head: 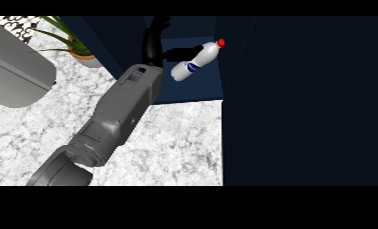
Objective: Pick up the bottled water, place it into the cabinet and close the cabinet
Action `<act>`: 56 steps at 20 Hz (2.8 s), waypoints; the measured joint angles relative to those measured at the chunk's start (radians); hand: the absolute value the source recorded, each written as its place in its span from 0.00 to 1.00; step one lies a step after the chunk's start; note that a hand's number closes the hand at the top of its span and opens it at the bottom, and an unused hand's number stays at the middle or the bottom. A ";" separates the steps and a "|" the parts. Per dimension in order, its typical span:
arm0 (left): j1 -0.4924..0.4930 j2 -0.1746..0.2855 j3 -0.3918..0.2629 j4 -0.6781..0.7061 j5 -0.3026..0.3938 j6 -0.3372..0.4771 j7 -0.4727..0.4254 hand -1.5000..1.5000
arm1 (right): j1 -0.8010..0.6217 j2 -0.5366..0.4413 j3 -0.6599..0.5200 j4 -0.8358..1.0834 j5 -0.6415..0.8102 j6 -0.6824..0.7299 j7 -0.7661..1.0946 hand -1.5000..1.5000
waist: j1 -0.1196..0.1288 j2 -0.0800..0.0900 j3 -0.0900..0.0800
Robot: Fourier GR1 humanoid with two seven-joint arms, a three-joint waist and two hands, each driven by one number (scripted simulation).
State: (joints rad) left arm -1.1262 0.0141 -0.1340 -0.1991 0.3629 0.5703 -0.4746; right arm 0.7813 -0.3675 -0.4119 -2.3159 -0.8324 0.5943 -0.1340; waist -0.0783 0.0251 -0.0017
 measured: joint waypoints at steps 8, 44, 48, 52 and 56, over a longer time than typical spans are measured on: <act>-0.030 -0.002 0.033 0.017 0.004 -0.052 -0.076 0.00 | -0.016 0.001 0.001 -0.001 -0.007 -0.012 0.015 0.00 | 0.006 -0.002 0.000; 0.628 -0.007 -0.481 -0.908 0.259 0.018 -0.114 0.00 | -0.042 0.038 -0.021 -0.018 -0.024 -0.060 0.087 0.00 | 0.083 -0.035 0.001; 0.770 0.035 -0.551 -1.063 0.244 0.004 -0.103 1.00 | -0.047 0.024 -0.034 -0.019 -0.026 -0.048 0.094 1.00 | 0.084 -0.034 0.001; 0.886 0.103 -0.618 -1.212 0.219 -0.007 -0.085 1.00 | -0.051 0.007 -0.018 -0.021 -0.028 -0.024 0.114 1.00 | 0.085 -0.033 0.001; 0.986 0.190 -0.646 -1.330 0.204 -0.024 -0.081 1.00 | -0.033 0.005 0.022 -0.024 -0.027 0.028 0.127 1.00 | 0.079 -0.032 0.001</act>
State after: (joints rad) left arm -0.1403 0.2039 -0.7805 -1.5293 0.5670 0.5462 -0.5556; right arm 0.7480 -0.3623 -0.3904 -2.3404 -0.8591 0.6218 -0.0067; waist 0.0012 -0.0071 -0.0010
